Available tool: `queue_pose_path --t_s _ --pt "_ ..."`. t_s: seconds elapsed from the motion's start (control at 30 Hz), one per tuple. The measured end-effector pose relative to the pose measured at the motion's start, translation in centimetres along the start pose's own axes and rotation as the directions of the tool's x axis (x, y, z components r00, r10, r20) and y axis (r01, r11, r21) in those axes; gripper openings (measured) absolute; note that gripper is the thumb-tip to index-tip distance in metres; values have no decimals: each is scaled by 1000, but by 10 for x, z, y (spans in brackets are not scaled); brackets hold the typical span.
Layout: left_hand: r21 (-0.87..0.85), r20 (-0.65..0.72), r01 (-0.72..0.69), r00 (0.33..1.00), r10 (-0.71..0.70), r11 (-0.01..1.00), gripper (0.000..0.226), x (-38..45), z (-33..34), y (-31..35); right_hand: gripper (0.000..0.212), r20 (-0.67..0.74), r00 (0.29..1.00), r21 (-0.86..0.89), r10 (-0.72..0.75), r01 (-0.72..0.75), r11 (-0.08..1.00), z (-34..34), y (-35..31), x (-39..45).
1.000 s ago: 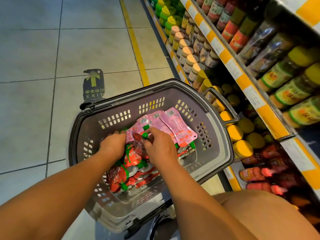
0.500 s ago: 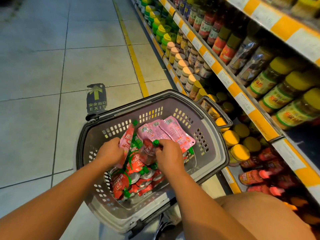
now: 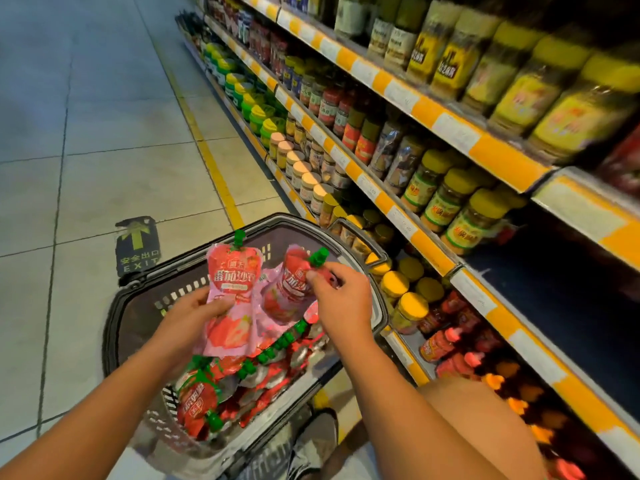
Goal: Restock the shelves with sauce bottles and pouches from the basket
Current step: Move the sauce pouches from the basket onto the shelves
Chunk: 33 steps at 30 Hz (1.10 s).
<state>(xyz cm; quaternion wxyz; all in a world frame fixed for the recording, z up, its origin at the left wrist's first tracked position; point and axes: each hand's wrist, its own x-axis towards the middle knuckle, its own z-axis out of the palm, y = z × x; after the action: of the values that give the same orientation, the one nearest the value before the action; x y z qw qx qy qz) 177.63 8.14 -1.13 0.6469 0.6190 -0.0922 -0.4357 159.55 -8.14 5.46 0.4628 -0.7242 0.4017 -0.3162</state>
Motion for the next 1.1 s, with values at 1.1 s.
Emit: queue_pose_path --t_s 1.1 --pt "294 799 -266 595 -83 918 35 -184 405 -16 11 -823 562 219 84 176 960 -472 46 -236"
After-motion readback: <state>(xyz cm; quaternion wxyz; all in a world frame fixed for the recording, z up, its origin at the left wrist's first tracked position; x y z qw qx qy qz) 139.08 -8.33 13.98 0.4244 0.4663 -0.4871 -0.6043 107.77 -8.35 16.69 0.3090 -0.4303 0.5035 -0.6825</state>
